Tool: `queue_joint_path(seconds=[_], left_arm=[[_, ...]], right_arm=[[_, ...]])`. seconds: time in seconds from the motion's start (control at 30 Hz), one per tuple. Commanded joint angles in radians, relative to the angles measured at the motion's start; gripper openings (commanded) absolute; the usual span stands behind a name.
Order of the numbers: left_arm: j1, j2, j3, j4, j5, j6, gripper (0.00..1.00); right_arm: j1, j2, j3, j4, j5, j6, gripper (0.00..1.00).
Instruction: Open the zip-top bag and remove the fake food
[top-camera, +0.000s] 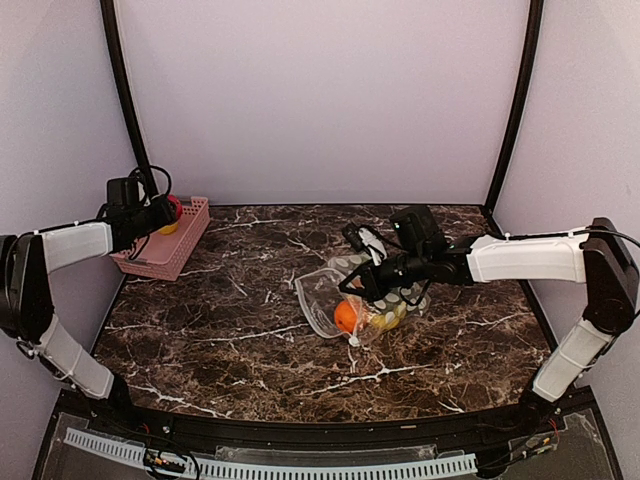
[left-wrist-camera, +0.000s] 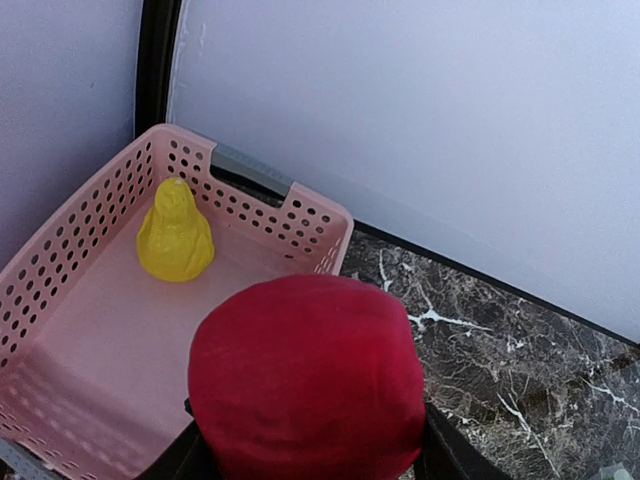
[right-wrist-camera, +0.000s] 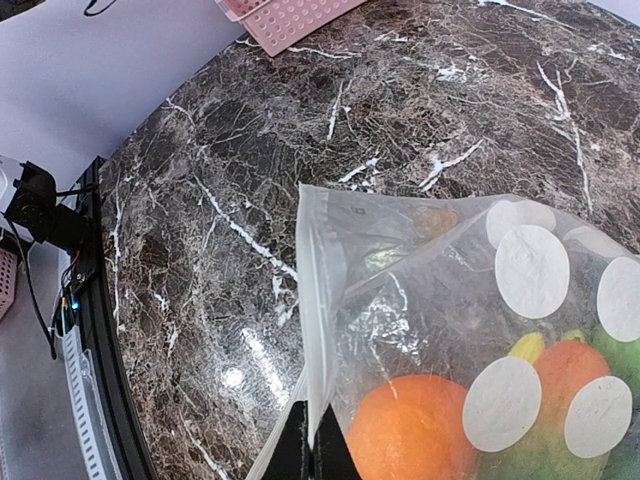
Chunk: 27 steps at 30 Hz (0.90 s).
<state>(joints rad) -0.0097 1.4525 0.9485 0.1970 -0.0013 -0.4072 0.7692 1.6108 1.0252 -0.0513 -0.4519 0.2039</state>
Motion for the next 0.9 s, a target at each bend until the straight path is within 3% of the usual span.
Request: queue_joint_path(seconds=[0.0, 0.47, 0.87], left_arm=[[0.020, 0.134, 0.107, -0.040, 0.056, -0.026, 0.53], [0.052, 0.465, 0.470, -0.153, -0.023, 0.084, 0.55], [0.069, 0.625, 0.592, -0.208, -0.036, 0.136, 0.61]], right_arm=[[-0.010, 0.000, -0.001, 0.030, -0.011, 0.001, 0.00], [-0.016, 0.021, 0.021, 0.028, -0.026, -0.006, 0.00], [-0.018, 0.040, 0.038, 0.018, -0.037, -0.003, 0.00]])
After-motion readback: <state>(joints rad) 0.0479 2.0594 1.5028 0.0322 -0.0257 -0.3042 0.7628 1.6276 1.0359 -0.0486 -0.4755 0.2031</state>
